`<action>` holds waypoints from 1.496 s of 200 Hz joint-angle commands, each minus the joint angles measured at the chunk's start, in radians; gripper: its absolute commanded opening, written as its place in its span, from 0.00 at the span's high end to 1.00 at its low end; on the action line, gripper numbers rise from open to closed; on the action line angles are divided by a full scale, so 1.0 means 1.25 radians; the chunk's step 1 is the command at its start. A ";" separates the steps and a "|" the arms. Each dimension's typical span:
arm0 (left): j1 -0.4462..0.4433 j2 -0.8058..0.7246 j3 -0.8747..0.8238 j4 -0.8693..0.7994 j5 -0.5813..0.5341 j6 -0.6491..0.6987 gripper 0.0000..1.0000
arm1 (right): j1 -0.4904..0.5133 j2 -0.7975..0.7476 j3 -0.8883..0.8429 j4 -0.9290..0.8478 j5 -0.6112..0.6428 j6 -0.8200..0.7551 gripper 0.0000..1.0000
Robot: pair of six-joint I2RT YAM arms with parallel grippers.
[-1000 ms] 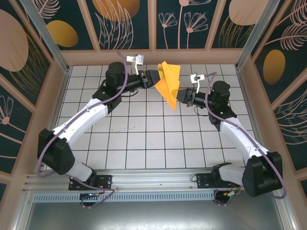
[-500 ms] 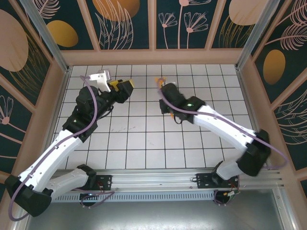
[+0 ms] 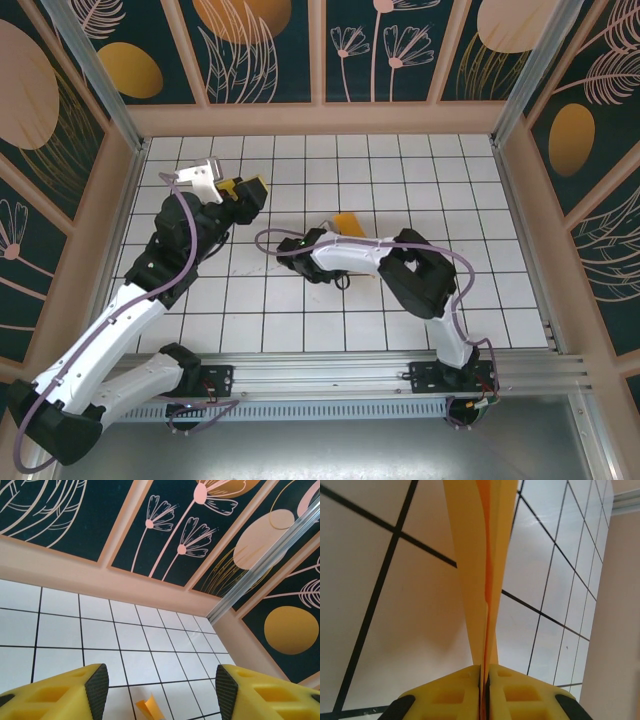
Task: Fold a paper plane with a square sheet of paper (fold left side to right side)
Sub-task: Turn over the paper at the center of the table, then fold the wing for the fifth time at the center of the table.
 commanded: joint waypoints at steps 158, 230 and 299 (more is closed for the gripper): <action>0.003 0.040 -0.017 -0.023 0.013 -0.111 0.29 | -0.012 -0.349 -0.169 0.243 -0.424 -0.114 0.18; -0.014 0.247 -0.141 0.166 0.206 -0.242 0.26 | -0.320 -0.743 -0.457 0.568 -0.712 -0.080 0.04; -0.081 0.556 -0.080 0.326 0.283 -0.302 0.25 | -0.635 -0.875 -0.701 0.857 -1.071 0.046 0.01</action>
